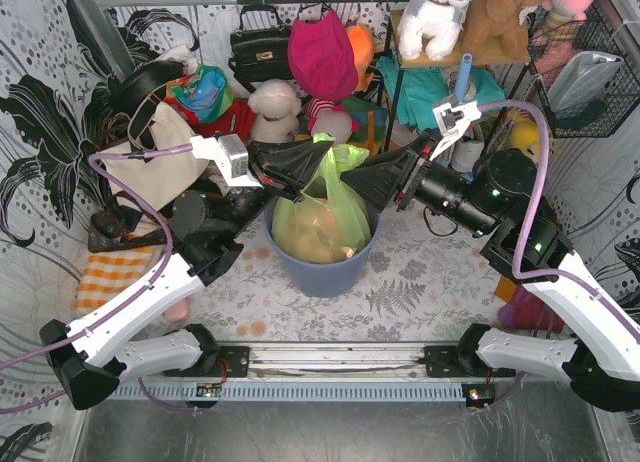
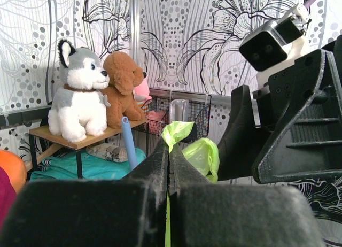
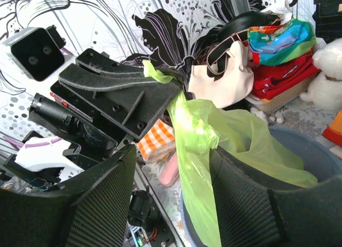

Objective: Tie the trash bag

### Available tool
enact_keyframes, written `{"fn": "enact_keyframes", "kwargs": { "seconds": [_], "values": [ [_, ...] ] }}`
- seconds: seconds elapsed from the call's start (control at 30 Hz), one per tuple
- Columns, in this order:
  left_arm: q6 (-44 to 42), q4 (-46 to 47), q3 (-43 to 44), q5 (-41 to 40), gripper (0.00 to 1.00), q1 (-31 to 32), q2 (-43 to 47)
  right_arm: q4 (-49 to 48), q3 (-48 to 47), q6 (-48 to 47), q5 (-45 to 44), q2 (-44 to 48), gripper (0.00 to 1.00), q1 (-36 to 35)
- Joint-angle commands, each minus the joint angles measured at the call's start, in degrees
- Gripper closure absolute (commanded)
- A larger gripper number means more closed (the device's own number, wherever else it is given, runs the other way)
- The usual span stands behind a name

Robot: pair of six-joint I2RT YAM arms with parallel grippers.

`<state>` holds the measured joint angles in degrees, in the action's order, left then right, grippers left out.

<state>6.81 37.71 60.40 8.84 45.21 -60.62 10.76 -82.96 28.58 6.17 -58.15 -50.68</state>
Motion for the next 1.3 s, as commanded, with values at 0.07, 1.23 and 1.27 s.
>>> {"fn": "enact_keyframes", "kwargs": {
  "seconds": [0.07, 1.23, 1.27],
  "values": [
    [0.57, 2.19, 2.04, 0.82, 1.0, -0.43, -0.2, -3.03, -3.72, -2.25, -4.34, -1.75, 0.42, -0.3],
    [-0.6, 0.93, 1.1, -0.34, 1.0, -0.56, 0.88, 1.34, -1.76, 4.06, -1.35, -1.6, 1.0, -0.37],
    [-0.65, 0.8, 1.0, -0.48, 1.0, -0.61, 0.96, 1.6, -1.24, 4.98, -0.35, -1.46, 1.0, -0.39]
  ]
}}
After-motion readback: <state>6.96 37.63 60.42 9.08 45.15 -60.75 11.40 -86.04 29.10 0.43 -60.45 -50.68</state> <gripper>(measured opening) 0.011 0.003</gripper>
